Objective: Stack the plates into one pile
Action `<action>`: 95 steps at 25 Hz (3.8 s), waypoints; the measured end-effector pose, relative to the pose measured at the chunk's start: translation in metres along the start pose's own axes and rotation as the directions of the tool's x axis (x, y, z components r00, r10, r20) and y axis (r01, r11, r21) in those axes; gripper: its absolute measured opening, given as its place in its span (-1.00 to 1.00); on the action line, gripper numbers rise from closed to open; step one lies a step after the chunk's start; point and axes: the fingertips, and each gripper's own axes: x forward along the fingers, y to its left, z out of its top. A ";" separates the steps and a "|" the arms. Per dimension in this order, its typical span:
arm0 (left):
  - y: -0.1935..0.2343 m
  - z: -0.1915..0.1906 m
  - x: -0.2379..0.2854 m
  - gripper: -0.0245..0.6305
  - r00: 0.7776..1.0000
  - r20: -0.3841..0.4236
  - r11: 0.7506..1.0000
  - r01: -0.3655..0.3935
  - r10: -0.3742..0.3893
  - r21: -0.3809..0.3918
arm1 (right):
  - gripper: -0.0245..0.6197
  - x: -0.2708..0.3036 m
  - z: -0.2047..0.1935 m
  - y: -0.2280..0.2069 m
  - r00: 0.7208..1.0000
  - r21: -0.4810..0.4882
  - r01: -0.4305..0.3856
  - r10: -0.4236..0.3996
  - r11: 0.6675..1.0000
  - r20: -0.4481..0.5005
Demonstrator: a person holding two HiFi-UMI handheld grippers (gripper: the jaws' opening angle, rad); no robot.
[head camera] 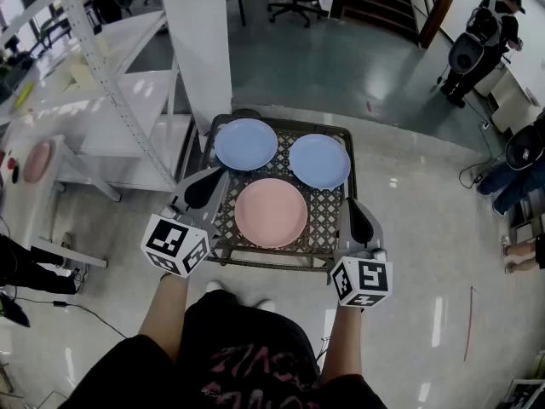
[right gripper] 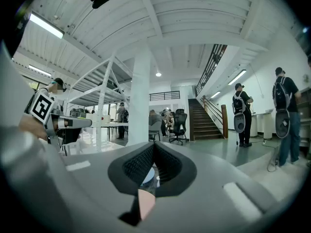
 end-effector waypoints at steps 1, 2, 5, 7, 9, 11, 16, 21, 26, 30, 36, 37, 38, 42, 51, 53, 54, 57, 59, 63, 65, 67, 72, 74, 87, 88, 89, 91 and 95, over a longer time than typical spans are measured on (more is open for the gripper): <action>-0.001 0.001 0.000 -0.93 1.000 0.002 1.000 0.000 0.000 -0.001 | -0.90 0.000 0.000 0.000 1.000 -0.003 0.000 0.000 1.000 -0.002; -0.002 0.001 0.000 -0.93 1.000 0.003 1.000 0.001 -0.001 -0.001 | -0.90 0.000 -0.001 0.000 1.000 -0.006 -0.001 0.001 1.000 -0.004; -0.005 0.001 0.001 -0.93 1.000 0.001 1.000 0.001 -0.001 0.003 | -0.90 0.000 -0.002 0.000 1.000 -0.005 -0.006 0.006 1.000 -0.004; -0.004 0.002 0.000 -0.93 1.000 0.002 1.000 -0.001 0.001 0.000 | -0.90 0.001 -0.002 0.001 1.000 -0.002 -0.010 0.010 1.000 -0.004; -0.002 0.003 -0.001 -0.93 1.000 0.003 1.000 -0.003 0.003 -0.003 | -0.90 0.002 -0.003 0.002 1.000 -0.001 -0.012 0.012 1.000 -0.005; -0.002 0.002 -0.003 -0.93 1.000 0.003 1.000 -0.007 0.007 -0.008 | -0.90 0.001 -0.004 0.003 1.000 -0.002 -0.016 0.016 1.000 -0.008; -0.003 -0.003 -0.005 -0.93 1.000 -0.008 1.000 -0.017 0.017 -0.023 | -0.90 -0.001 -0.005 0.006 1.000 0.011 -0.029 0.029 1.000 0.005; -0.006 -0.011 -0.007 -0.93 0.999 -0.032 1.000 -0.026 0.025 -0.017 | -0.90 -0.002 -0.012 0.004 0.999 0.022 -0.031 0.031 0.999 -0.015; 0.002 -0.020 -0.006 -0.93 0.998 -0.057 0.999 -0.038 0.036 -0.021 | -0.90 0.004 -0.025 0.003 0.999 0.039 -0.030 0.032 0.999 -0.042; 0.005 -0.028 -0.001 -0.93 0.996 -0.075 0.999 -0.041 0.040 -0.021 | -0.89 0.011 -0.032 0.003 0.998 0.052 -0.032 0.035 0.998 -0.057; 0.016 -0.047 0.008 -0.93 0.993 -0.113 0.999 -0.030 0.026 -0.032 | -0.89 0.025 -0.048 0.004 0.995 0.063 -0.023 0.029 0.998 -0.095; 0.018 -0.051 0.011 -0.93 0.993 -0.119 0.999 -0.027 0.022 -0.038 | -0.89 0.028 -0.051 0.004 0.994 0.064 -0.018 0.024 0.998 -0.103; 0.021 -0.056 0.014 -0.93 0.992 -0.126 0.999 -0.024 0.019 -0.044 | -0.89 0.031 -0.055 0.002 0.994 0.066 -0.013 0.020 0.998 -0.112; 0.033 -0.074 0.030 -0.93 0.988 -0.157 0.998 -0.015 0.005 -0.063 | -0.89 0.046 -0.069 -0.001 0.988 0.072 0.004 0.008 0.997 -0.154; 0.050 -0.125 0.053 -0.93 0.966 -0.257 0.996 0.000 -0.022 -0.084 | -0.89 0.070 -0.111 -0.003 0.970 0.103 0.034 -0.008 0.994 -0.245; 0.053 -0.135 0.058 -0.93 0.961 -0.274 0.996 0.001 -0.027 -0.092 | -0.89 0.077 -0.120 -0.003 0.965 0.102 0.036 -0.008 0.994 -0.262; 0.056 -0.140 0.061 -0.93 0.959 -0.282 0.995 0.002 -0.029 -0.095 | -0.89 0.081 -0.124 -0.003 0.963 0.100 0.035 -0.006 0.994 -0.268; 0.061 -0.158 0.069 -0.93 0.949 -0.313 0.994 0.004 -0.037 -0.105 | -0.89 0.090 -0.137 -0.002 0.956 0.087 0.030 -0.003 0.996 -0.294; 0.062 -0.171 0.073 -0.93 0.940 -0.338 0.993 0.005 -0.045 -0.118 | -0.89 0.094 -0.148 -0.003 0.948 0.100 0.041 -0.007 0.994 -0.318; 0.062 -0.194 0.077 -0.93 0.923 -0.381 0.990 0.005 -0.060 -0.143 | -0.89 0.097 -0.175 -0.008 0.930 0.117 0.075 -0.027 0.990 -0.367; 0.061 -0.209 0.077 -0.93 0.911 -0.406 0.988 0.003 -0.068 -0.157 | -0.89 0.098 -0.187 -0.009 0.919 0.129 0.090 -0.033 0.988 -0.392; 0.061 -0.222 0.077 -0.93 0.900 -0.431 0.986 -0.002 -0.070 -0.165 | -0.89 0.098 -0.199 -0.010 0.908 0.136 0.101 -0.036 0.986 -0.418; 0.064 -0.249 0.080 -0.93 0.877 -0.474 0.985 0.000 -0.082 -0.172 | -0.89 0.099 -0.225 -0.014 0.882 0.152 0.135 -0.049 0.979 -0.469; 0.066 -0.259 0.082 -0.93 0.870 -0.485 0.983 -0.003 -0.089 -0.186 | -0.89 0.100 -0.234 -0.013 0.875 0.159 0.143 -0.049 0.977 -0.482; 0.069 -0.309 0.087 -0.79 0.815 -0.568 0.978 -0.009 -0.113 -0.208 | -0.80 0.105 -0.282 -0.011 0.815 0.175 0.174 -0.042 0.969 -0.577; 0.069 -0.313 0.088 -0.76 0.810 -0.575 0.978 -0.007 -0.118 -0.210 | -0.77 0.105 -0.286 -0.011 0.809 0.177 0.178 -0.041 0.968 -0.586; 0.068 -0.317 0.088 -0.73 0.803 -0.583 0.978 -0.004 -0.122 -0.211 | -0.71 0.105 -0.290 -0.011 0.801 0.177 0.181 -0.041 0.967 -0.597; 0.068 -0.325 0.089 -0.68 0.789 -0.601 0.980 0.008 -0.129 -0.199 | -0.71 0.105 -0.298 -0.011 0.786 0.176 0.189 -0.042 0.966 -0.616; 0.075 -0.341 0.089 -0.56 0.761 -0.640 0.986 -0.005 -0.105 -0.168 | -0.67 0.105 -0.315 -0.013 0.758 0.173 0.202 -0.042 0.964 -0.651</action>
